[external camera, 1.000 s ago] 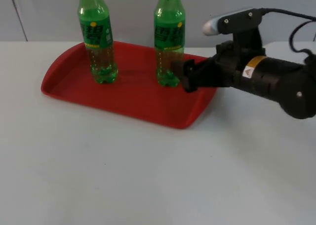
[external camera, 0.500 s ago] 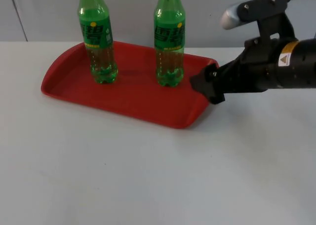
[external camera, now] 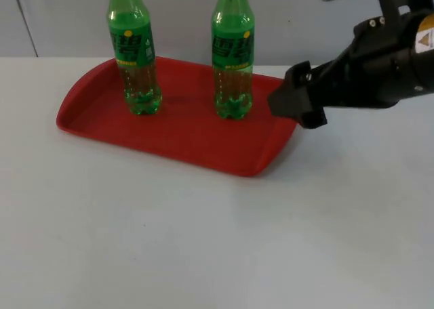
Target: Place the bottle upright on the tray.
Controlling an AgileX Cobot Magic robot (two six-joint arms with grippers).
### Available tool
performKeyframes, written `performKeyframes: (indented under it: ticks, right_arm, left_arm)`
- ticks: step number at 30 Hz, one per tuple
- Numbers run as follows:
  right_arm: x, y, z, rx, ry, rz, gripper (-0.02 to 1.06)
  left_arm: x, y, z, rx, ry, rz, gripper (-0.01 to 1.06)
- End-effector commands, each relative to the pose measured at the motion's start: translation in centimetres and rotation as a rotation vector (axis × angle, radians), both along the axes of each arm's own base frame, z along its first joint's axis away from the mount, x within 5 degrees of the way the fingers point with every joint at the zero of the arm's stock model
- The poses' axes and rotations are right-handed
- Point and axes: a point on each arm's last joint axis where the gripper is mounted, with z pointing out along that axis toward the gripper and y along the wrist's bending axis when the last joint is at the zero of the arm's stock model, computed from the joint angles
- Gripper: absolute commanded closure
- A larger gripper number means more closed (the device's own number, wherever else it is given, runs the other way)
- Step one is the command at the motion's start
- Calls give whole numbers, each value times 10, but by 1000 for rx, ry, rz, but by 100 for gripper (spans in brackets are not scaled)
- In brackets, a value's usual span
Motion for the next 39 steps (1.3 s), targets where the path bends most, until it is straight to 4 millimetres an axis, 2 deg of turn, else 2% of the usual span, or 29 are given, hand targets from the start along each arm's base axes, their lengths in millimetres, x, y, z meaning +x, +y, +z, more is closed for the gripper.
performKeyframes:
  ticks: [1, 9, 12, 15, 19, 25, 29, 35, 39]
  right_arm:
    - [-7, -3, 4, -27, 39, -2, -1]
    - [-27, -11, 26, -61, 78, 7, -1]
    - [-41, -12, 40, -57, 68, 30, -1]
    - [-50, -15, 45, -43, 49, 42, -1]
    - [-73, -33, 48, -10, 44, 32, -1]
    - [-93, -49, 52, 16, 23, 29, -1]
    - [-115, -66, 61, 52, -23, 29, -1]
    - [-137, -84, 71, 88, -61, 24, -1]
    - [-162, -104, 86, 97, -95, 28, -1]
  left_arm:
    - [0, 0, -1, -5, -1, -4, 0]
    - [0, 0, -1, -5, -1, -4, 0]
    - [0, 0, -1, -5, -1, -4, 0]
    - [0, 0, -1, -5, -1, -4, 0]
    - [0, 0, -1, -5, -1, -4, 0]
    - [0, 0, -1, -5, -1, -4, 0]
    - [0, 0, -1, -5, -1, -4, 0]
    - [0, 0, -1, -5, -1, -4, 0]
    - [0, 0, -1, -5, -1, -4, 0]
